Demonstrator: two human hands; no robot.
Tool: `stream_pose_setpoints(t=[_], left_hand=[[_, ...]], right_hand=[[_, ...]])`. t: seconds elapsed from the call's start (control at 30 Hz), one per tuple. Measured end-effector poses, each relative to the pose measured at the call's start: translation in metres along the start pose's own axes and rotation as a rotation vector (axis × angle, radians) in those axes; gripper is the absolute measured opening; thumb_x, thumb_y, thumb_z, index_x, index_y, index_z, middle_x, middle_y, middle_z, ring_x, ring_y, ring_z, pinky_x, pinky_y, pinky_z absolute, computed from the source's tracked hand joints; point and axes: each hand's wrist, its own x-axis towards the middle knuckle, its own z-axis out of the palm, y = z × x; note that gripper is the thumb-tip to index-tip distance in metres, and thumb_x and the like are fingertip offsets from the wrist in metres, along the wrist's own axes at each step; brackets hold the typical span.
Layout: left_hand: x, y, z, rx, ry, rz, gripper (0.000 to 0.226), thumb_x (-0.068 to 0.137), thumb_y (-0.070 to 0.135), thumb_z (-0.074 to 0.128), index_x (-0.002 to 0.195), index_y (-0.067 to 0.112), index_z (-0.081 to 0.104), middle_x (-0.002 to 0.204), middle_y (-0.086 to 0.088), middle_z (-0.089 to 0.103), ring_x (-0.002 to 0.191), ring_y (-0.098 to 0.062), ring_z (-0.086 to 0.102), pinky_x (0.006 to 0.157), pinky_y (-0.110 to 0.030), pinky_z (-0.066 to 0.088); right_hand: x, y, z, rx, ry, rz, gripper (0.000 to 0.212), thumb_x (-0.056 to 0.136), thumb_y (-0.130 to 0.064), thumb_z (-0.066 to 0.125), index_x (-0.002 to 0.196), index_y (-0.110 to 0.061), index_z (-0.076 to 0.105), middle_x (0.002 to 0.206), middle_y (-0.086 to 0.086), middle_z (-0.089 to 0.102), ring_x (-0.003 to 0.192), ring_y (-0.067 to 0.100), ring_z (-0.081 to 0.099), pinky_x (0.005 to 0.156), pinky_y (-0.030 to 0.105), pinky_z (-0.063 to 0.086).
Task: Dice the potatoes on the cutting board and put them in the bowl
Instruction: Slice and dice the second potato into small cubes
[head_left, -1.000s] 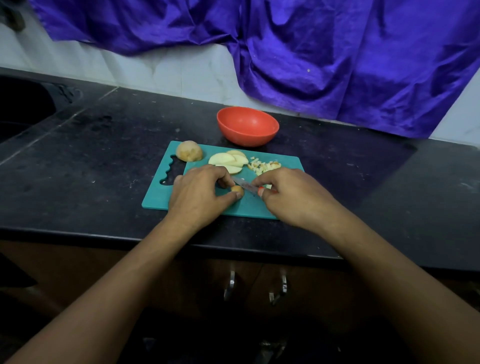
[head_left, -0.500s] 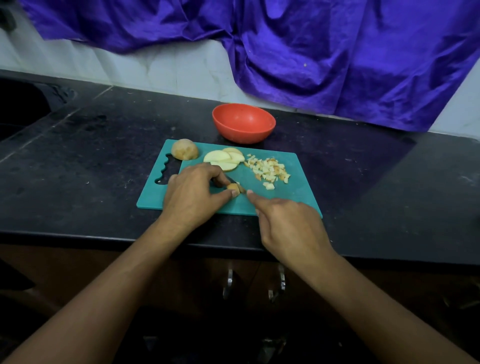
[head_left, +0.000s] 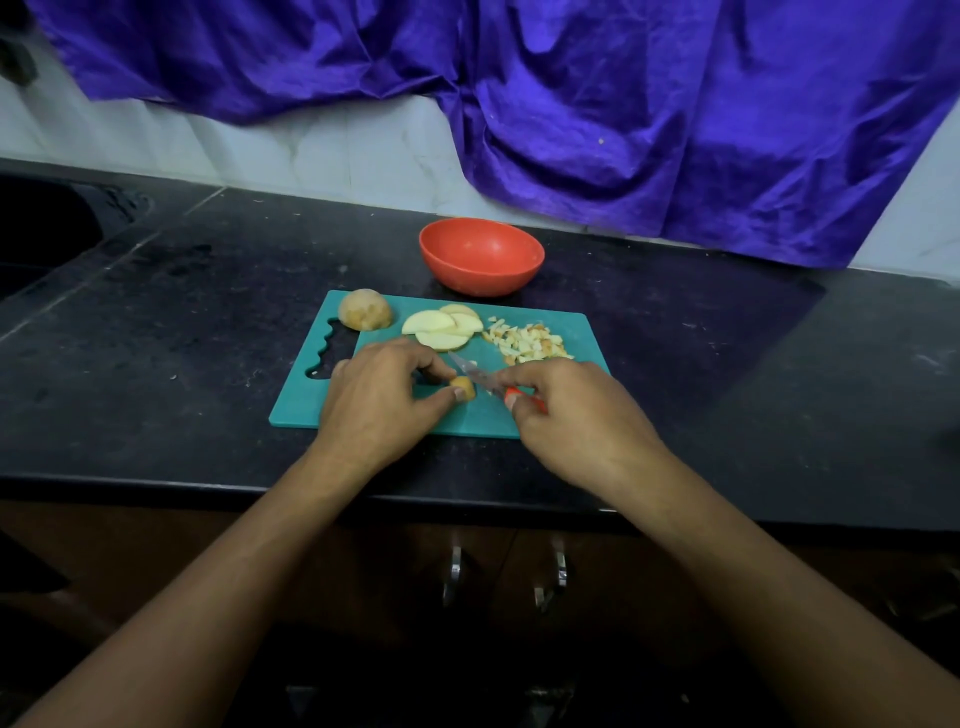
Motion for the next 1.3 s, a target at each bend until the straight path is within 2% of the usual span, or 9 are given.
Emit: stream_pose_setpoints(t=[0.1,0.2,0.33,0.47,0.6,0.73,0.87,1.03,1.3], left_hand=[[0.000,0.000,0.000,-0.003,0.007,-0.002,0.020,0.081,0.053,0.078,0.089,0.035,0.073,0.097,0.020,0.064,0.094,-0.005,0.057,0.090,-0.048,0.052],[0.000,-0.001,0.001,-0.007,0.003,0.001,0.021,0.081,0.054,0.078,0.088,0.035,0.073,0.095,0.020,0.064,0.094,-0.006,0.057,0.089,-0.048,0.052],[0.000,0.000,0.000,-0.011,0.004,0.008,0.017,0.082,0.051,0.078,0.089,0.036,0.072,0.087,0.027,0.057,0.094,-0.005,0.056,0.090,-0.048,0.052],[-0.001,0.000,-0.001,-0.023,0.009,0.022,0.014,0.083,0.047,0.078,0.091,0.037,0.074,0.081,0.032,0.051,0.089,-0.001,0.053,0.089,-0.046,0.052],[-0.001,-0.001,-0.001,-0.027,0.014,0.021,0.014,0.083,0.046,0.079,0.091,0.036,0.075,0.082,0.029,0.055,0.090,-0.003,0.055,0.090,-0.047,0.052],[0.001,-0.002,0.001,-0.025,0.016,0.007,0.017,0.082,0.049,0.079,0.091,0.035,0.075,0.092,0.022,0.064,0.094,-0.003,0.057,0.091,-0.047,0.053],[0.001,-0.002,0.001,-0.011,0.013,0.006,0.019,0.082,0.050,0.079,0.093,0.035,0.076,0.093,0.023,0.062,0.092,-0.002,0.057,0.089,-0.046,0.053],[0.000,-0.001,0.000,-0.005,0.015,0.019,0.017,0.082,0.049,0.079,0.093,0.036,0.077,0.093,0.022,0.064,0.091,-0.001,0.057,0.088,-0.045,0.054],[0.001,-0.002,0.001,-0.008,0.020,0.016,0.018,0.081,0.046,0.081,0.094,0.034,0.078,0.088,0.025,0.060,0.095,-0.002,0.060,0.090,-0.042,0.054]], right_hand=[[0.003,-0.004,-0.001,-0.009,-0.026,0.001,0.035,0.104,-0.033,0.052,0.136,-0.041,0.062,0.124,-0.009,0.067,0.093,0.010,0.062,0.079,0.037,0.057],[0.006,-0.009,-0.002,-0.028,-0.034,0.005,0.035,0.104,-0.032,0.052,0.136,-0.040,0.062,0.115,-0.009,0.069,0.085,0.008,0.062,0.070,0.032,0.053],[0.002,-0.013,0.005,-0.099,0.000,-0.011,0.037,0.104,-0.033,0.049,0.139,-0.042,0.059,0.122,-0.007,0.068,0.107,0.015,0.061,0.082,0.036,0.054],[-0.018,-0.009,0.026,-0.195,0.086,-0.086,0.044,0.106,-0.033,0.043,0.150,-0.041,0.046,0.095,-0.007,0.065,0.083,0.014,0.058,0.065,0.034,0.041],[-0.024,0.000,0.037,-0.294,0.135,-0.146,0.050,0.106,-0.032,0.042,0.155,-0.036,0.040,0.097,-0.006,0.068,0.083,0.017,0.064,0.063,0.033,0.039],[-0.023,0.008,0.028,-0.069,0.124,-0.021,0.041,0.106,-0.035,0.046,0.146,-0.043,0.053,0.103,-0.009,0.070,0.085,0.011,0.061,0.067,0.031,0.046],[-0.015,0.005,0.016,0.037,0.104,0.025,0.037,0.105,-0.036,0.049,0.140,-0.044,0.058,0.102,-0.011,0.070,0.069,0.005,0.054,0.064,0.029,0.047],[-0.009,-0.012,0.004,-0.017,0.050,-0.013,0.036,0.105,-0.032,0.049,0.138,-0.041,0.061,0.125,-0.012,0.068,0.109,0.011,0.059,0.077,0.030,0.045],[-0.006,-0.025,0.008,-0.130,0.045,-0.021,0.039,0.104,-0.032,0.048,0.141,-0.041,0.057,0.118,-0.005,0.068,0.104,0.018,0.061,0.075,0.033,0.046]])
